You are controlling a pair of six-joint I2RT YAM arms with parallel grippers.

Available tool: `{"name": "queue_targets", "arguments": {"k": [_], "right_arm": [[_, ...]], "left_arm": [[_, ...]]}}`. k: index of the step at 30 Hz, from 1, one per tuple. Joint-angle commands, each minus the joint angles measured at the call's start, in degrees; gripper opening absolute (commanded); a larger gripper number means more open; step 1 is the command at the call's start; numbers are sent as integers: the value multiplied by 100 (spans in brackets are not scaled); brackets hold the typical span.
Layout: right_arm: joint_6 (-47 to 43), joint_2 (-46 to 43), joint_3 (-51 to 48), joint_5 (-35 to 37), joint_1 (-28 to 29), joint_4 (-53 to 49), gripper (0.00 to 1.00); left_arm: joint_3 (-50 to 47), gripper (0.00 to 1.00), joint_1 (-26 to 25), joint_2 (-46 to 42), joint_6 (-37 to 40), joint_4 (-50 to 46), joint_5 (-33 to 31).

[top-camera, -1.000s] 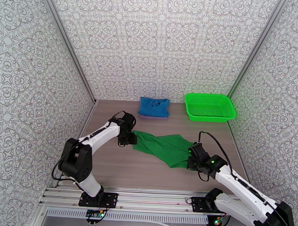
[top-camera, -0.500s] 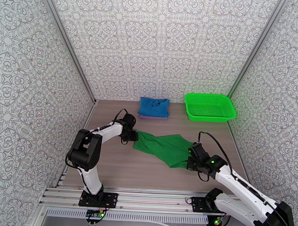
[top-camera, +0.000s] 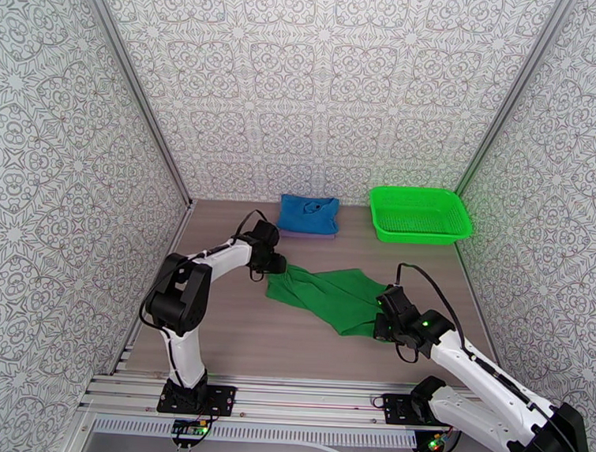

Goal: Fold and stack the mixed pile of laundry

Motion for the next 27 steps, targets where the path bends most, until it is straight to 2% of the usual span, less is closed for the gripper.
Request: {"name": "queue_targets", "arguments": {"k": [1,3,7,8,10,11,14,19,23,27], "right_arm": [[-29,-72,-100,-53,-49,30,0],[-37,-73,-100,-61,-49,32,0],[-32,-88,-100,-79,-49,26,0],[-34,-98,-104,-74,-49,19,0],[-20,-110,-100,-79,-49,11,0],[-20,-115,-99,-78,-49,15,0],[-40,-117,-36,-32,-49,-32,0],[-371,-268,698,400,-117,-460,0],[-1036,-330,2018,716,-534,-992,0],[-1710,-62,3405,782,-944,-1185,0]], "left_arm": [[-127,49,-34,95,96,129,137],[-181,48,-34,90,101,165,125],[-231,37,-30,58,127,261,132],[-232,30,-31,49,130,276,128],[-237,7,-32,-19,155,298,145],[-251,0,-32,-103,163,283,147],[-354,0,-11,-570,148,218,96],[-85,0,158,-2051,103,-594,120],[825,0,632,-3311,14,-1607,349],[1975,0,1321,-3786,77,-2603,927]]}}
